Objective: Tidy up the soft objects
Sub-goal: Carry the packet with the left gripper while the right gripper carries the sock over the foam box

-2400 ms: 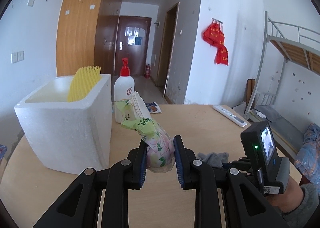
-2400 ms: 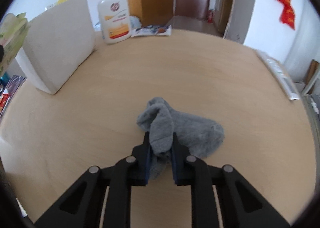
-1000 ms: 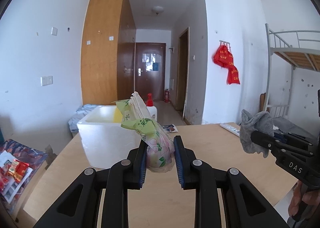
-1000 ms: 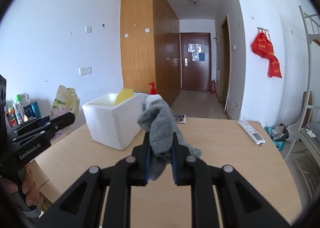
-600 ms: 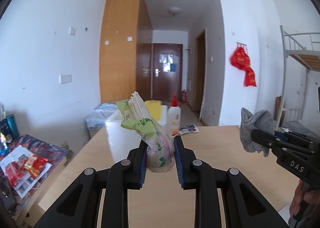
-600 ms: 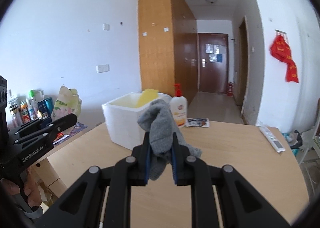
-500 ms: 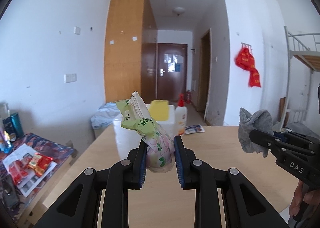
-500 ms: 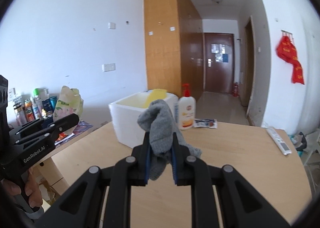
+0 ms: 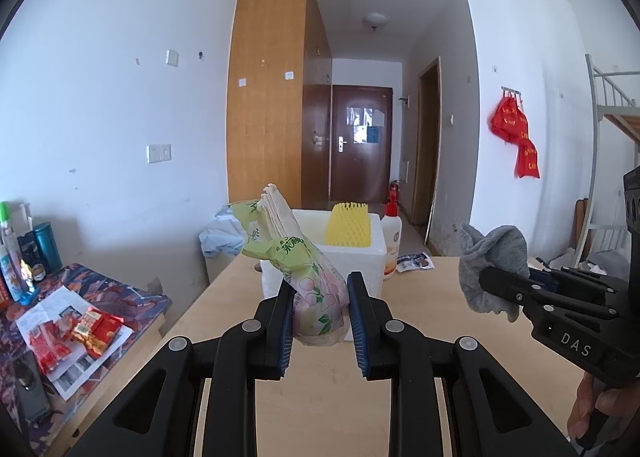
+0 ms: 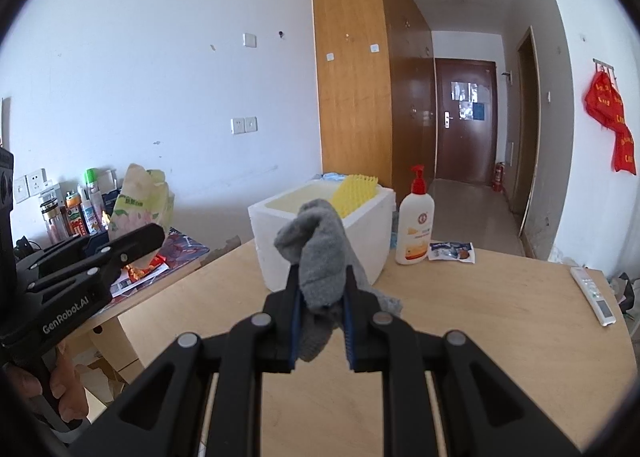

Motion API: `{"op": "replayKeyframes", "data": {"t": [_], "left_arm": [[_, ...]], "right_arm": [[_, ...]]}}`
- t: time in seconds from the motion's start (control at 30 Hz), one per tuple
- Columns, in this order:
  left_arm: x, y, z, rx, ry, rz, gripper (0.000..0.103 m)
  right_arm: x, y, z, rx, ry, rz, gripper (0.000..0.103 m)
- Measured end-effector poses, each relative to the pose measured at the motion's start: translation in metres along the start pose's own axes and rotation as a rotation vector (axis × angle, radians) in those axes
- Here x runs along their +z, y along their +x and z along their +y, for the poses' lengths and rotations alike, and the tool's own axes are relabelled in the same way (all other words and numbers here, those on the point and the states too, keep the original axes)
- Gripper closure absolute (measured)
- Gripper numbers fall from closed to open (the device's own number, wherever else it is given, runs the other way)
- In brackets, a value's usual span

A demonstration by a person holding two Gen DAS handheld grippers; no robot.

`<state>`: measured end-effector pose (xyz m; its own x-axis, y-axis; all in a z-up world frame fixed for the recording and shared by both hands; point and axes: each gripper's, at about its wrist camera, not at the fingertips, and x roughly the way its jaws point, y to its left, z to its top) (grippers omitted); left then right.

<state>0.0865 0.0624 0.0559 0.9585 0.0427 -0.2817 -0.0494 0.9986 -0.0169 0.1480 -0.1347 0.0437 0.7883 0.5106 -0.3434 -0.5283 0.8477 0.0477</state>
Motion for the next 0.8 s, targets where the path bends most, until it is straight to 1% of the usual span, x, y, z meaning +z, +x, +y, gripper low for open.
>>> {"op": "replayKeyframes", "data": {"t": [0.2, 0.37, 0.8], "left_arm": [[0.014, 0.016, 0.003, -0.022, 0.004, 0.01, 0.077], [0.029, 0.033, 0.006, -0.043, -0.007, 0.039, 0.077], [0.056, 0.057, 0.008, -0.061, -0.011, 0.034, 0.077]], "right_arm": [[0.014, 0.009, -0.007, -0.017, 0.014, 0.003, 0.082], [0.03, 0.02, -0.007, -0.031, 0.007, 0.007, 0.082], [0.067, 0.041, -0.008, -0.035, -0.019, 0.01, 0.082]]}}
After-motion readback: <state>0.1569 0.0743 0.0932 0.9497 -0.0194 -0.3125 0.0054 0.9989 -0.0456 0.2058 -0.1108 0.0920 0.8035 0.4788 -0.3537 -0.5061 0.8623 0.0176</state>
